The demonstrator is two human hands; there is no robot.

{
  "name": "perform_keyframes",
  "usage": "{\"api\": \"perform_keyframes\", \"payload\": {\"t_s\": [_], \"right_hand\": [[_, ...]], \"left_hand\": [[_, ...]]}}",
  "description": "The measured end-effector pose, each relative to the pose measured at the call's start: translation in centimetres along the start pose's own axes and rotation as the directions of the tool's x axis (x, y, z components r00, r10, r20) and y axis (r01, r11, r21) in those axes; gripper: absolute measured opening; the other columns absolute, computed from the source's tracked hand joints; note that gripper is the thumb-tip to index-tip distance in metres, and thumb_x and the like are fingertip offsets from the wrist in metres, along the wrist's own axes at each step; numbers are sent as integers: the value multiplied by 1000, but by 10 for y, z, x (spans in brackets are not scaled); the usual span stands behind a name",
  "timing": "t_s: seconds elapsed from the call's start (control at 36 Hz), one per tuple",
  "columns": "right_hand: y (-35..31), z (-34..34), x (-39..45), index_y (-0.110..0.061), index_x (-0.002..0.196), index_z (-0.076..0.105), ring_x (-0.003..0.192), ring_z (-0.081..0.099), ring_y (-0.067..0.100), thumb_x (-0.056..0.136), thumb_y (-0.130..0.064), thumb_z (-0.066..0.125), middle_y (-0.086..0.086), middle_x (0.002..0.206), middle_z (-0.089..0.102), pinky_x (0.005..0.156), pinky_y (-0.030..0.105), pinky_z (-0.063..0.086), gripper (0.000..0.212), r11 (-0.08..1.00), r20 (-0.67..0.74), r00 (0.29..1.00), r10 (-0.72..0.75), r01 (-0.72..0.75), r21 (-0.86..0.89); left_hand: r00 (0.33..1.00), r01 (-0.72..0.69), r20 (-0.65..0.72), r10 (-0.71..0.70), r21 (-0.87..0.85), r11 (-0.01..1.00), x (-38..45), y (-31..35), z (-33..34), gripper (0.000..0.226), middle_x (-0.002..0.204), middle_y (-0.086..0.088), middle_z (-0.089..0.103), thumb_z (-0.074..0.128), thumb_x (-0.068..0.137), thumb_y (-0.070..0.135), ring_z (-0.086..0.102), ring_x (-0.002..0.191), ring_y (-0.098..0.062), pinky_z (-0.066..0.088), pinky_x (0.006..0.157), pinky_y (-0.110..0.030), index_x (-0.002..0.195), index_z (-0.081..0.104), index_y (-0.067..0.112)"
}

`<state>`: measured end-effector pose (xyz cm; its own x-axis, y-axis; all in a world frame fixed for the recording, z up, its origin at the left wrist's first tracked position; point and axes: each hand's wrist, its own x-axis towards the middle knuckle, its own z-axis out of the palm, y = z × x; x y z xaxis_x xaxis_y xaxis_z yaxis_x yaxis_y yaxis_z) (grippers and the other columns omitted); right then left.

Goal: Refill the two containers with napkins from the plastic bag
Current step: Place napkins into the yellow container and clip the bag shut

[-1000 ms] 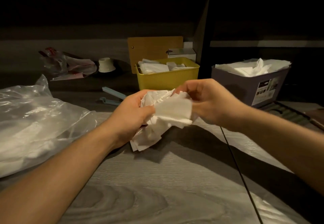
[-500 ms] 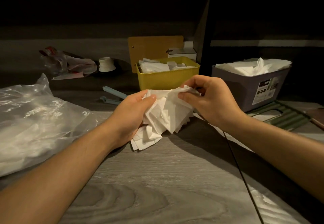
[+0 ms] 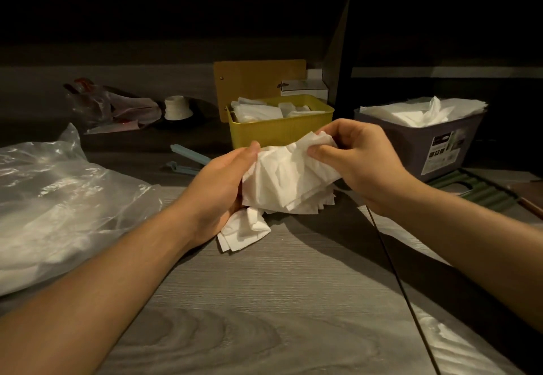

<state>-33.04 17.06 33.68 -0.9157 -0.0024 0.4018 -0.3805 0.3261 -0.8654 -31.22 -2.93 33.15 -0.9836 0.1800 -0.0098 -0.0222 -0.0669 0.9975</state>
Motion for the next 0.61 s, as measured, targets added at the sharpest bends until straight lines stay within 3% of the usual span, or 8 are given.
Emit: {"api": "perform_keyframes", "payload": {"t_s": [0.08, 0.17, 0.25, 0.33, 0.42, 0.5, 0.61], "right_hand": [[4, 2, 0, -19, 92, 71, 88, 68, 10, 88, -16, 75, -3, 91, 72, 78, 28, 61, 7, 998, -26, 998, 51, -52, -33], [4, 2, 1, -20, 89, 71, 85, 68, 10, 87, -15, 75, -3, 88, 72, 78, 30, 60, 7, 996, -50, 997, 64, -67, -53], [2, -1, 2, -17, 89, 71, 89, 70, 17, 87, -14, 75, 3, 92, 72, 83, 42, 61, 6, 992, -59, 990, 125, -123, 28], [1, 0, 2, -11, 92, 71, 97, 70, 31, 87, -9, 75, 12, 98, 72, 85, 53, 59, 7, 959, -38, 971, 235, -226, 169], [4, 4, 0, -7, 94, 70, 94, 71, 31, 87, -7, 74, 13, 99, 72, 72, 43, 63, 9, 926, 5, 952, 306, -299, 229], [8, 7, -5, -10, 95, 68, 92, 71, 26, 86, -7, 75, 9, 97, 72, 66, 31, 61, 11, 948, 11, 963, 269, -267, 175], [8, 5, -10, -27, 117, 58, 93, 67, 8, 81, -9, 79, -5, 112, 64, 71, 22, 60, 46, 982, 37, 989, 144, -147, 115]], "left_hand": [[1000, 3, 25, -2, -33, 999, 1, 0, -1, 44, 112, -1, 77, 48, 94, 48, 73, 105, -16, 56, 92, -37, 120, 67, 18], [998, -52, 42, 50, 63, 997, 2, -2, -1, 41, 111, -3, 76, 59, 90, 39, 72, 106, -21, 60, 87, -36, 123, 65, 17], [995, -83, 56, 78, 93, 992, 2, -5, 0, 35, 111, -1, 76, 62, 93, 27, 73, 102, -19, 61, 80, -29, 127, 63, 17], [993, -99, 68, 94, 83, 992, 3, -6, 0, 44, 113, -2, 76, 67, 86, 29, 74, 102, -19, 61, 81, -30, 128, 62, 17], [994, -107, 43, 103, 124, 986, 4, -7, -1, 55, 116, -5, 74, 75, 77, 32, 72, 106, -22, 59, 90, -41, 128, 61, 19], [990, -134, -7, 138, 196, 971, 6, -10, -1, 46, 115, -6, 72, 77, 85, 12, 72, 102, -21, 62, 84, -41, 127, 61, 22], [976, -210, -26, 217, 156, 965, 5, -11, -3, 45, 114, -5, 71, 72, 88, 2, 72, 102, -20, 62, 78, -35, 124, 61, 27]]}}
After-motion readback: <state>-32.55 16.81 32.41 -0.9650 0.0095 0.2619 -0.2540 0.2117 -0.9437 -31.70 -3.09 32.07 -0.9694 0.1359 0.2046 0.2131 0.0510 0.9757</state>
